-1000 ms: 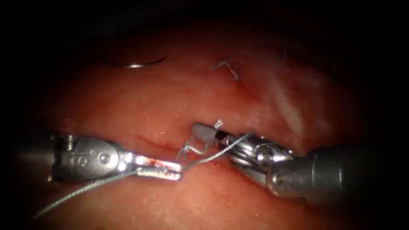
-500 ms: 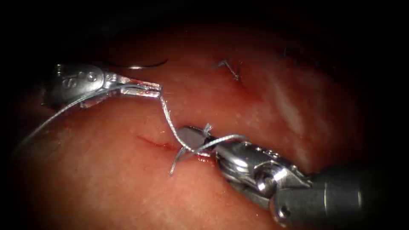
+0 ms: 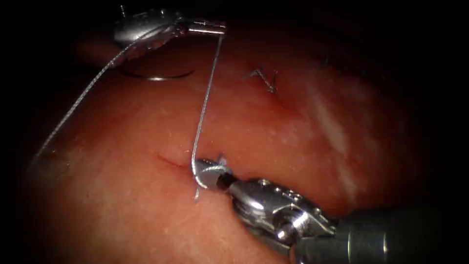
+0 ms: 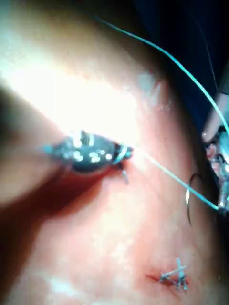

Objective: Wound Closure

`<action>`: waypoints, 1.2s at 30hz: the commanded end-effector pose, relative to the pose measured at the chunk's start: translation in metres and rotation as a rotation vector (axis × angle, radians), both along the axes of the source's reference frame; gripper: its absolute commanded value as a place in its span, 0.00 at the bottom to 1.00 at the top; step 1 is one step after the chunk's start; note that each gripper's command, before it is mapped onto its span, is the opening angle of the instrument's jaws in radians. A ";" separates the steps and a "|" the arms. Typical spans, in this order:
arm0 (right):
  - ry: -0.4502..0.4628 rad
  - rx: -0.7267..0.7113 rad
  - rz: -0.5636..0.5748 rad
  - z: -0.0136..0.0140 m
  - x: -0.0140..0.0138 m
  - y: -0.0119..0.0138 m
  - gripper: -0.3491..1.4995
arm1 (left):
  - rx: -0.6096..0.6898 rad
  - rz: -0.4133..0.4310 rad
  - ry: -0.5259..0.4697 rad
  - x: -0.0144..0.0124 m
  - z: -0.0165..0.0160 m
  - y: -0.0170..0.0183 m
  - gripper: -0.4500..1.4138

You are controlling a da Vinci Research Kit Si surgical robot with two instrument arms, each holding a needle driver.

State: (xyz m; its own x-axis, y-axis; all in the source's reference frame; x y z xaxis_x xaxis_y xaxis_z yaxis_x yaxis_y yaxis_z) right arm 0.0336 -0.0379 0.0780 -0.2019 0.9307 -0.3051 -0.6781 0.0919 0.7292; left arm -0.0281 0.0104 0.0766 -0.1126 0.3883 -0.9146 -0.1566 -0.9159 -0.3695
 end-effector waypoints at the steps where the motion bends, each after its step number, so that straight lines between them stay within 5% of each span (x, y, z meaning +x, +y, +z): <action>1: 0.003 -0.001 -0.002 0.0002 0.0008 -0.0007 0.00 | -0.004 -0.003 -0.001 -0.0003 0.0008 0.0009 0.00; 14: -0.046 -0.031 -0.006 -0.0027 0.0019 -0.0040 0.00 | 0.004 -0.032 0.029 0.0001 0.0036 0.0059 0.00; 36: -0.057 -0.053 -0.027 -0.0022 0.0020 -0.0041 0.00 | -0.023 -0.146 0.174 -0.0020 0.0089 0.0104 0.00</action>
